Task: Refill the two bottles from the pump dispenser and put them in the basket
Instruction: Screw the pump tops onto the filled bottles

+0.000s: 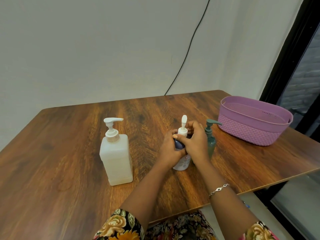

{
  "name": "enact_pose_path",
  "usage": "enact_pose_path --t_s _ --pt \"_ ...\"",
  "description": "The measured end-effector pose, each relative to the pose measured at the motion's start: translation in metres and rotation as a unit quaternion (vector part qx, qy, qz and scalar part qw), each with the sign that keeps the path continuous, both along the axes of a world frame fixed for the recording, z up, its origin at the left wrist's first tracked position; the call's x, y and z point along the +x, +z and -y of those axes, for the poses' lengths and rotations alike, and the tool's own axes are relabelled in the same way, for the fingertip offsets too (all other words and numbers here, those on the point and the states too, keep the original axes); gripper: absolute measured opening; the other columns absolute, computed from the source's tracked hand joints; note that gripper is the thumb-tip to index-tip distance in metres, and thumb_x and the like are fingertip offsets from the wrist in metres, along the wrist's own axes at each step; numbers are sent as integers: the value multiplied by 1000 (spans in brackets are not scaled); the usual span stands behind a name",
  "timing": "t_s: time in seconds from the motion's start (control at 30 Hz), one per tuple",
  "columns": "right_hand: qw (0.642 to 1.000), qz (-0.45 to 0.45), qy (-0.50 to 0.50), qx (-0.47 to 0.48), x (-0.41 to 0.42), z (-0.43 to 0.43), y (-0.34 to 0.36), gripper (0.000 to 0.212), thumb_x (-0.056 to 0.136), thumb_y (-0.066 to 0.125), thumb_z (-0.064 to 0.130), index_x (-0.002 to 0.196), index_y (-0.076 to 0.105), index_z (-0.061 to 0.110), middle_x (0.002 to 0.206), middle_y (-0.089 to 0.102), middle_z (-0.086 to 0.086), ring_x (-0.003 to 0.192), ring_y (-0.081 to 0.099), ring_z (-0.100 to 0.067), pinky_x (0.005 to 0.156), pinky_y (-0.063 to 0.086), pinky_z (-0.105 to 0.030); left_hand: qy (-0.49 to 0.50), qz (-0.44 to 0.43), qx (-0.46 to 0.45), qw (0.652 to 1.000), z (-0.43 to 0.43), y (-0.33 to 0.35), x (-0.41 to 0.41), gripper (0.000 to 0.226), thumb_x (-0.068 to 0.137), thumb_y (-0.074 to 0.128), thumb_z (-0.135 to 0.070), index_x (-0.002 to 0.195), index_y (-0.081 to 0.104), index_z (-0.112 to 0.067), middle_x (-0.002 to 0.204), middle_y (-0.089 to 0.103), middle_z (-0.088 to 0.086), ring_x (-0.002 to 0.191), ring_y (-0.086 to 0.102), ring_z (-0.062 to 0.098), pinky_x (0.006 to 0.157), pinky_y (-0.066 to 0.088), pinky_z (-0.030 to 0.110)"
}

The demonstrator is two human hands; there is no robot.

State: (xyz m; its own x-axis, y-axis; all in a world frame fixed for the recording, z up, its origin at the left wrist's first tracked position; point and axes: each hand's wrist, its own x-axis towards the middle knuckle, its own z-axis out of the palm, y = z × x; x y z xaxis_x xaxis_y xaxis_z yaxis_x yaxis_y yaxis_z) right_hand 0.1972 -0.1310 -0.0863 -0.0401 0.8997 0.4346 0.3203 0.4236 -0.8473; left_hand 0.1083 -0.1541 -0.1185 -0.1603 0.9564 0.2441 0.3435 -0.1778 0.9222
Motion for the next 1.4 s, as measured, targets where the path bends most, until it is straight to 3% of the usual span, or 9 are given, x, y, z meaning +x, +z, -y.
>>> enact_pose_path --t_s 0.2,0.33,0.47,0.53,0.73,0.83,1.0,1.23,1.4 --pt "992 -75 89 -55 6 4 -1 34 89 57 6 121 56 17 112 61 6 106 57 -9 91 45 -23 -2 -4 0 1000 -2 -1 -2 71 64 71 -30 126 41 -15 122 51 3 108 54 16 82 44 19" --pt "997 -46 47 -34 2 3 0 20 83 64 3 98 61 16 96 61 3 94 59 -13 82 46 -18 3 0 -5 1000 -1 -1 0 75 59 66 -33 128 41 -13 122 52 2 106 54 13 83 45 21" --pt "999 -3 -39 -17 -5 1 1 35 73 76 12 104 60 6 99 54 -4 87 52 -10 69 38 -9 -1 -2 1 1000 -1 0 -1 69 66 71 -23 127 42 -12 123 51 3 104 51 8 75 41 6" --pt "999 6 -46 -11 -6 3 2 41 73 77 15 109 59 7 100 52 -1 90 51 -10 73 37 -14 -3 -7 2 1000 -2 -1 -2 64 72 73 -14 128 42 -12 126 50 5 107 51 10 76 40 5" --pt "995 -60 51 -60 1 6 -1 35 88 58 6 123 56 14 103 60 8 102 56 -9 88 41 -20 5 -13 0 1000 -1 0 0 75 59 64 -33 128 41 -13 122 51 3 107 53 15 83 43 22" --pt "997 -36 39 -49 0 5 0 37 88 59 5 124 56 11 105 58 4 100 55 -10 86 39 -13 7 -11 -1 1000 -1 -1 0 76 60 65 -33 129 40 -13 123 51 2 108 53 14 83 43 20" --pt "999 2 -43 -4 -6 2 0 30 74 76 13 100 60 13 97 50 -2 86 52 -9 67 37 0 2 4 4 1000 -1 -1 0 62 72 73 -9 126 42 -11 125 51 7 104 52 10 74 41 6" --pt "993 -87 72 -38 1 2 -5 40 87 58 2 125 54 16 121 59 1 111 54 -9 94 44 -21 1 8 -5 1000 -1 -1 -1 71 70 76 -18 130 39 -14 127 50 3 109 51 12 83 43 16" --pt "996 -54 71 -32 1 0 -3 35 88 57 2 121 56 13 112 63 -4 104 58 -12 90 46 -23 5 10 -2 1000 2 -1 2 77 60 68 -31 130 40 -15 126 50 3 112 51 14 93 45 30"
